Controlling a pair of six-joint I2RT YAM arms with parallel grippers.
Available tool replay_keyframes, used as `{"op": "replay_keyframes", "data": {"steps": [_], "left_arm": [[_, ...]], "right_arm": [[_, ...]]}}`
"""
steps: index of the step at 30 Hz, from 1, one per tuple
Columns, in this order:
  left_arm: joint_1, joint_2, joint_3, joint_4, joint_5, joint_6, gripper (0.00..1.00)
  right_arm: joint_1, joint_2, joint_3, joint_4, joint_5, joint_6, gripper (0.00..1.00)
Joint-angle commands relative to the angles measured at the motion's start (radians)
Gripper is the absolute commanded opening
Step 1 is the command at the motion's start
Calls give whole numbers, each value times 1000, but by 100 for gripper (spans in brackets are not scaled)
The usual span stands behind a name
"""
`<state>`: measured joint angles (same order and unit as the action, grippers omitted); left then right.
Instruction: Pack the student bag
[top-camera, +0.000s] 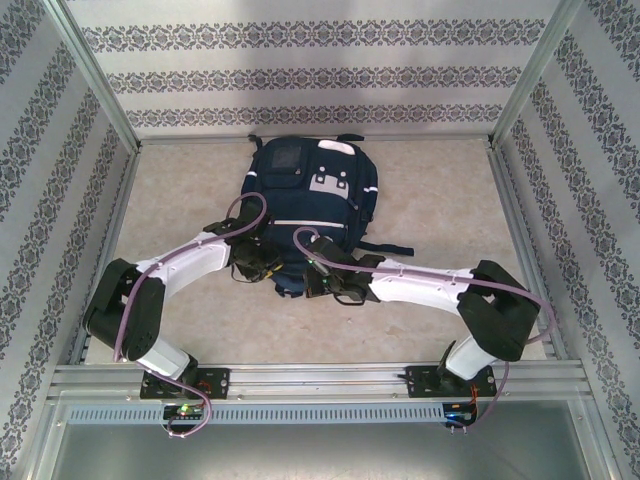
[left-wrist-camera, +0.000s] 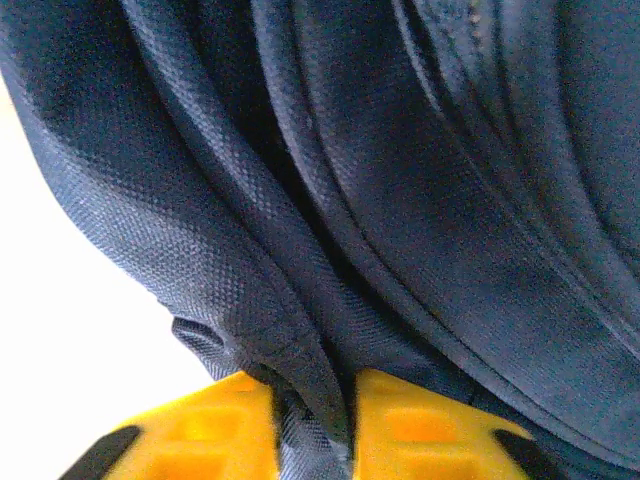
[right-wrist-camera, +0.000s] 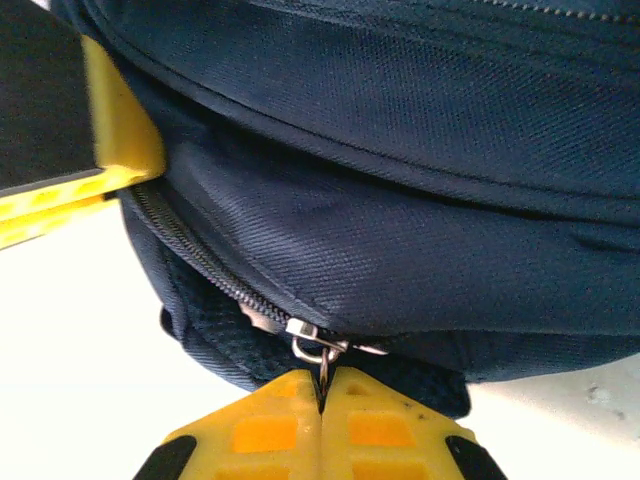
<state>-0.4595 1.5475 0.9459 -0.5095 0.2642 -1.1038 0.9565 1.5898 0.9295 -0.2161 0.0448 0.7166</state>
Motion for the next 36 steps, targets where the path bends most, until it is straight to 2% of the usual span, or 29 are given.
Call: {"op": "replay_keyframes", "data": {"steps": [1,5,9,16,20,23,28,31,36], "left_arm": [[-1,9,32,12,-92,42,15],[1,22,31,-5,-101,59,13],[3,17,8,2,-102,61,12],[5,-13,14,-23,-126,86,10],[42,-6,62,-54,-105,135,13],[77,40,156,-107,-109,196,30],[155,135,276,-157,-95,224,49],[209,102,281,-168,-66,208,61],[232,-52,271,-257,-140,239,78]], "right_arm": [[11,34,37,-172,119,-86,0],[-5,46,37,-222,184,-131,0],[-71,49,21,-224,193,-165,0],[-208,17,2,-165,115,-188,0],[-184,-14,2,-125,16,-203,0],[-115,-34,2,-119,13,-183,0],[-22,-16,-11,-24,-33,-55,0],[11,30,15,26,-49,23,0],[38,119,83,77,-74,105,0]]}}
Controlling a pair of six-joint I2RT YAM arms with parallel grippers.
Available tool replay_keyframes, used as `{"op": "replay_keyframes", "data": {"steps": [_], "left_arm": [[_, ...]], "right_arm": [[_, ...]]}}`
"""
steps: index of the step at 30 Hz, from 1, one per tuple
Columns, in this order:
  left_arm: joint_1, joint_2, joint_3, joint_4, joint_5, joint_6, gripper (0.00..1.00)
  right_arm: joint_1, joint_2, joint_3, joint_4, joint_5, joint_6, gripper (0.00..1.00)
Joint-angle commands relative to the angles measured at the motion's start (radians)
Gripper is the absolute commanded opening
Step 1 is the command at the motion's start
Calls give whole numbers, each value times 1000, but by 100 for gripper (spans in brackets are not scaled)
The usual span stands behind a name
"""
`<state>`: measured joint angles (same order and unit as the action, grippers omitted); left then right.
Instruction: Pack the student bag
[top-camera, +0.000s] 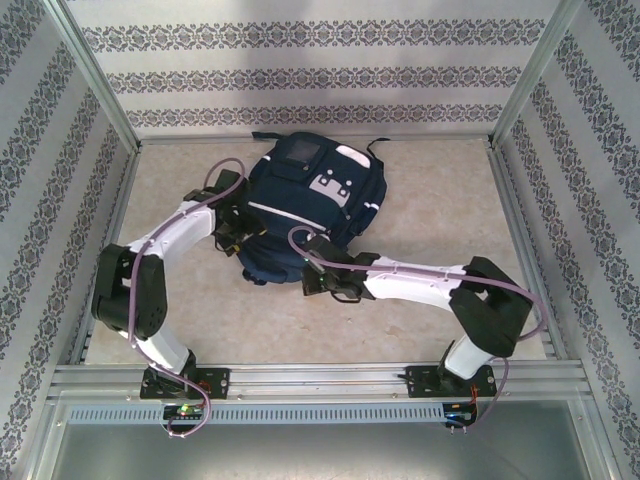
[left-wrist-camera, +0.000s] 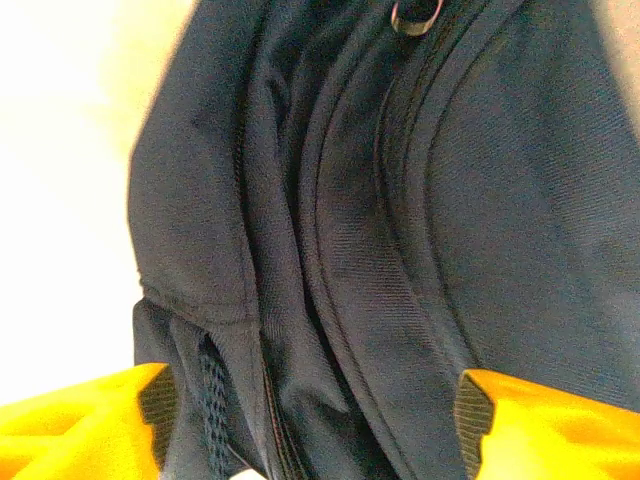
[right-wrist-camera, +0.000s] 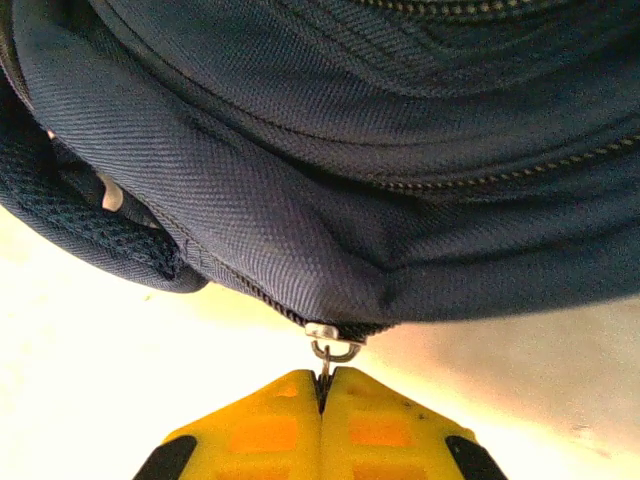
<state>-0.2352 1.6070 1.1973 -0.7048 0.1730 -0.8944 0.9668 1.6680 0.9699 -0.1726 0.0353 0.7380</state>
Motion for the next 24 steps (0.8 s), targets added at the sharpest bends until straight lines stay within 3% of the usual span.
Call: {"op": "replay_keyframes", "data": {"steps": [1,10,19,24], "left_arm": [[7,-146,2,-67,-40,20,80],[-45,-319,-310,134,162,-200,82],[-126,-172,-289,217,144,-203,76],[-132,-95,-276,230,109,-167,61]], "right_arm": [[33,52,53,41,-66,94,0],[50,75,38,144,-77,134,0],[50,61,21,148,-85,133,0],[50,49,23,128,-68,114,0]]}}
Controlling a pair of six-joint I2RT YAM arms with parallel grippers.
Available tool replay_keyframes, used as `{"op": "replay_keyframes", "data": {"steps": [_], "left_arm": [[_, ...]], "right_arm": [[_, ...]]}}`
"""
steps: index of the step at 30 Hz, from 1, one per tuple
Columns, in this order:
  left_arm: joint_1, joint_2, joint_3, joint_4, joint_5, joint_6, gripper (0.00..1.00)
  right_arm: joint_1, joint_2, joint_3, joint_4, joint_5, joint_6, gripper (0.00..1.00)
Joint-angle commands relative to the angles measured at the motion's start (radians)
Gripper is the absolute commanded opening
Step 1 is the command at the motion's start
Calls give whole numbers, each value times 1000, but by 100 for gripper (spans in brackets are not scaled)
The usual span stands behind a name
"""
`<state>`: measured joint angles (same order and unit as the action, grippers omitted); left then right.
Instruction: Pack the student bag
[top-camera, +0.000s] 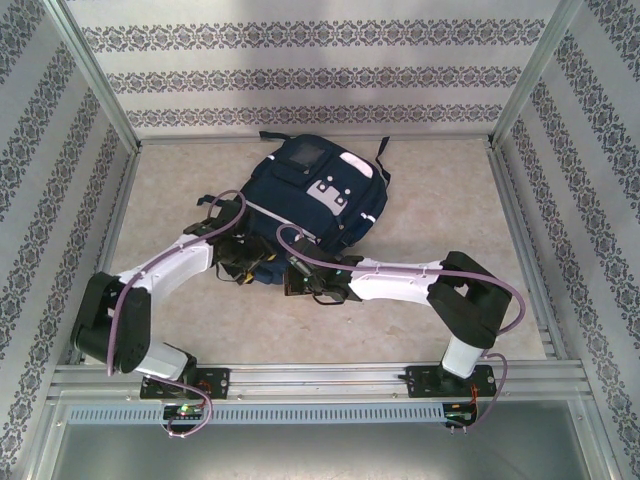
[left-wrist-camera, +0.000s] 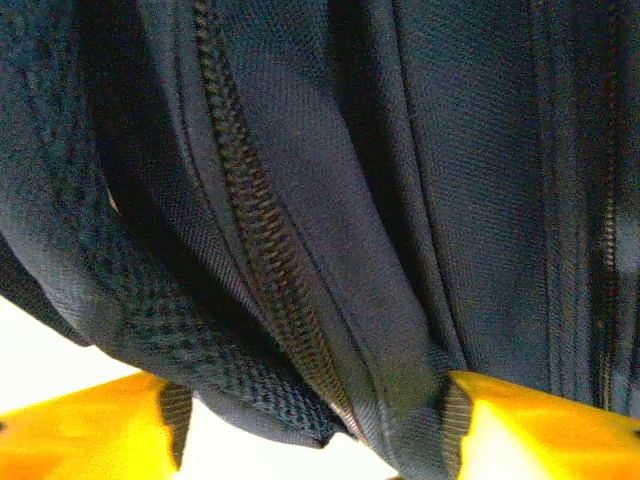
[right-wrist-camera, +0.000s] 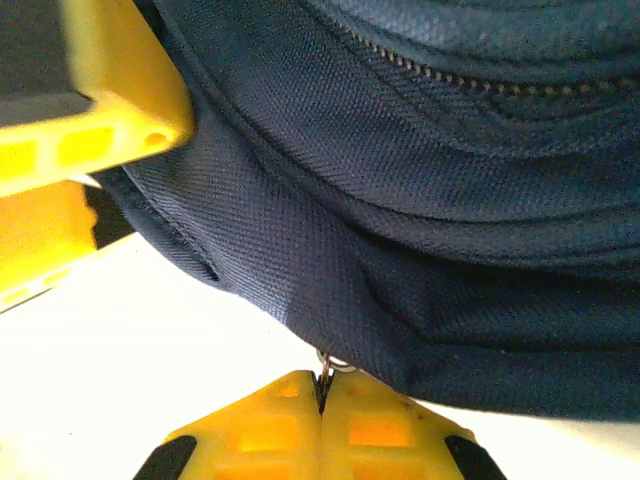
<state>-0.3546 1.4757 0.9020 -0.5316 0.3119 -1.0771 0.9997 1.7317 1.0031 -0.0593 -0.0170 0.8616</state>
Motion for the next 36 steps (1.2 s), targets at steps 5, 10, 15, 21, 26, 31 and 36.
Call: {"op": "replay_keyframes", "data": {"steps": [5,10,15,21,26,31,36], "left_arm": [[-12,73,-3,89,-47,32,33],[7,64,-25,70,-72,50,23],[32,43,-51,71,-76,56,23],[38,54,-68,81,-68,55,22],[39,42,-71,81,-59,54,21],[38,36,-85,104,-36,46,18],[8,42,-89,117,-7,51,16]], "right_arm": [[11,-27,16,-77,56,-64,0],[-29,-40,4,-172,114,-117,0],[-69,-52,-47,-217,194,-192,0],[-148,-76,-96,-218,224,-239,0],[-206,-80,-101,-247,262,-227,0],[-268,-72,-99,-248,232,-167,0],[-263,-88,-72,-253,186,-165,19]]}}
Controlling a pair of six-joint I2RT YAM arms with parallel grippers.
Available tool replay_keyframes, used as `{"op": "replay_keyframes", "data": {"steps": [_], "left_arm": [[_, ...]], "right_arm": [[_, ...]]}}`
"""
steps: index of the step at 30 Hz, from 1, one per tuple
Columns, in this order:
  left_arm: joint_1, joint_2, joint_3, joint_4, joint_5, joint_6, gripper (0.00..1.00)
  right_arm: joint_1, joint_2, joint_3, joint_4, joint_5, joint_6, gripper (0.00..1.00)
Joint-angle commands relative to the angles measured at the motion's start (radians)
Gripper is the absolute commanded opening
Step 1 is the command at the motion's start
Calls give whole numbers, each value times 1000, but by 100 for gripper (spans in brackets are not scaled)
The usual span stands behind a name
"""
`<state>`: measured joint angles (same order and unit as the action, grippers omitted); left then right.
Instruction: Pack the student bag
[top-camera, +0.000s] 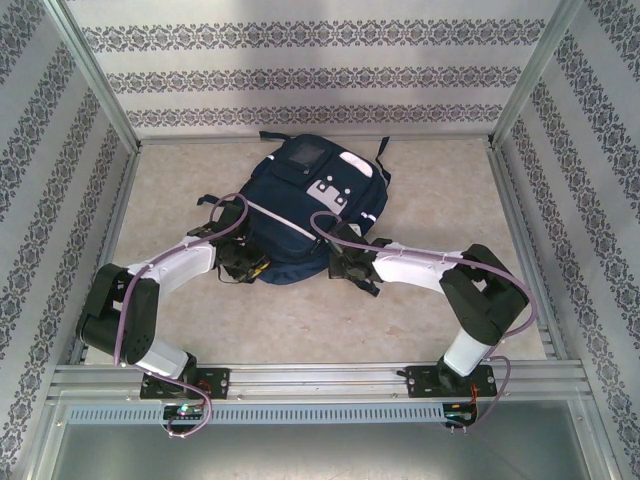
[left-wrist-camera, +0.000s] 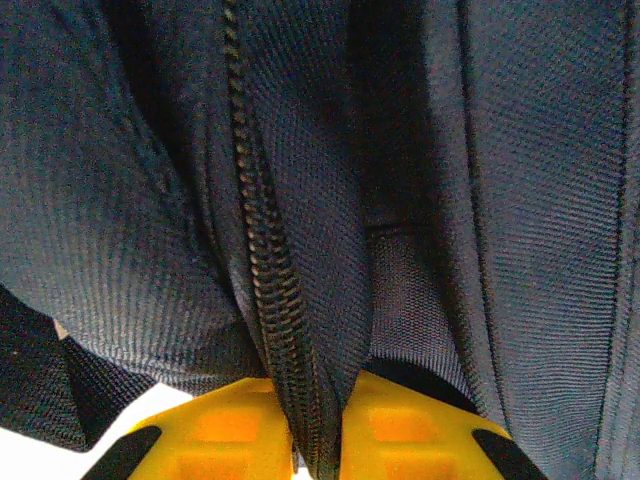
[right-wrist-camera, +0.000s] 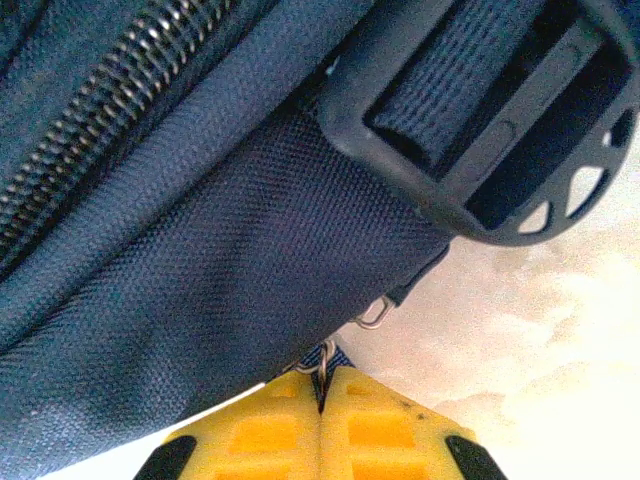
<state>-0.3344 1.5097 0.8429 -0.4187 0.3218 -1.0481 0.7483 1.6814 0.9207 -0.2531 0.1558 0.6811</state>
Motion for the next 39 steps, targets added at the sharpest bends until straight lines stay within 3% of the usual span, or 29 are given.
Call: {"op": "replay_keyframes", "data": {"steps": [1,3,6,10,15,21,27,30,33,35,37,38,39], "left_arm": [[-24,6,-28,4,-8,27,16],[-67,-2,-24,-2,12,51,14],[-164,-22,-15,-23,13,88,11],[-299,-12,-8,-7,14,104,7],[-464,78,80,-65,24,171,9],[-555,151,159,-93,110,281,34],[-600,188,230,-57,152,365,49],[-600,166,207,37,161,386,62],[-601,197,219,89,192,411,65],[-604,216,233,116,195,431,66],[-604,208,237,138,177,449,71],[-606,180,232,158,174,478,96],[-605,140,216,191,189,514,100]], "right_arm": [[-9,-60,2,-48,-3,11,27],[2,-147,-34,-33,5,6,41],[2,-297,-72,-126,121,31,55],[-67,-494,-123,-233,215,77,62],[-192,-666,-169,-270,150,87,63],[-278,-712,-180,-263,51,50,66],[-295,-731,-186,-250,33,17,66],[-306,-754,-186,-248,24,3,66],[-314,-773,-185,-241,6,-17,67],[-317,-777,-179,-235,-19,-41,74],[-316,-789,-167,-240,-35,-71,87],[-313,-804,-158,-244,-31,-90,98],[-305,-822,-146,-264,4,-106,98]]}}
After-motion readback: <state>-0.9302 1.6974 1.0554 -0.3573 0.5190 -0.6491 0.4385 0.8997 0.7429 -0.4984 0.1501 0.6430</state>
